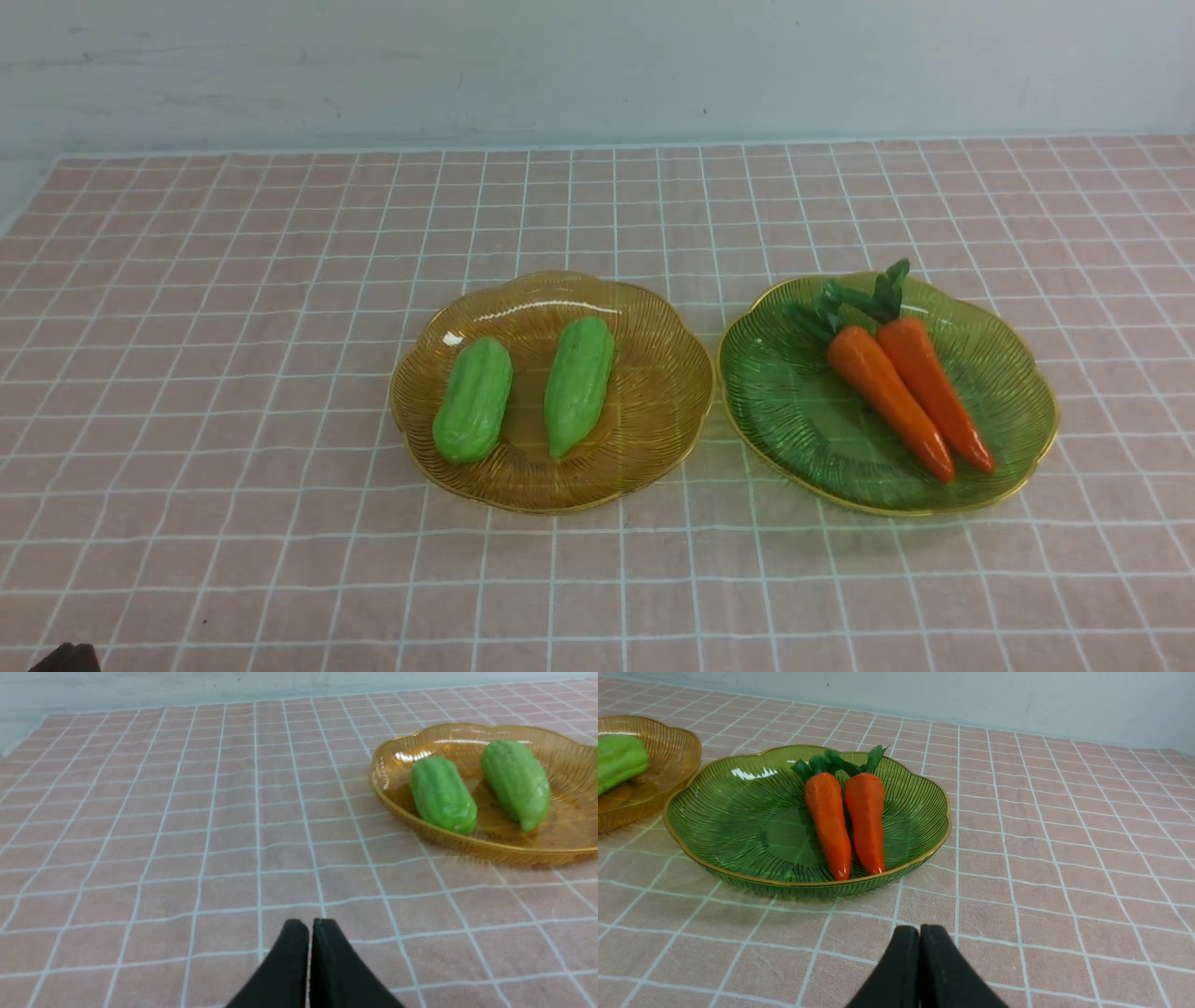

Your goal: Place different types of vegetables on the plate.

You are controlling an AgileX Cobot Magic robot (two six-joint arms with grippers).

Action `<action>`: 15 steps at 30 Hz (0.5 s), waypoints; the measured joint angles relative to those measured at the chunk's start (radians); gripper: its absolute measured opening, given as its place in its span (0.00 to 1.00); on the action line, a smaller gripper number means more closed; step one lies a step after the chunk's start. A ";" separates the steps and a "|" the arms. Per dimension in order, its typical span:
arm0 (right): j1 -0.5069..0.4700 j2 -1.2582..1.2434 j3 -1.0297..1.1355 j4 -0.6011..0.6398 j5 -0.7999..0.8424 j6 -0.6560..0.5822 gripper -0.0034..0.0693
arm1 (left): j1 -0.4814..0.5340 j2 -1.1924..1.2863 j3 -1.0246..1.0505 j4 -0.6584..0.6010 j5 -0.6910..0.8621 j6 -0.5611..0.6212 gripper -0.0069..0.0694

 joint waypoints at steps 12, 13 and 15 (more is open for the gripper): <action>0.000 0.000 0.000 0.000 0.000 0.000 0.02 | 0.026 -0.005 0.001 0.000 0.093 0.006 0.09; 0.000 0.000 0.000 0.000 0.000 0.000 0.02 | 0.026 -0.005 0.001 0.000 0.093 0.006 0.09; 0.000 0.000 0.000 0.000 0.000 0.000 0.02 | 0.026 -0.005 0.001 0.000 0.093 0.006 0.09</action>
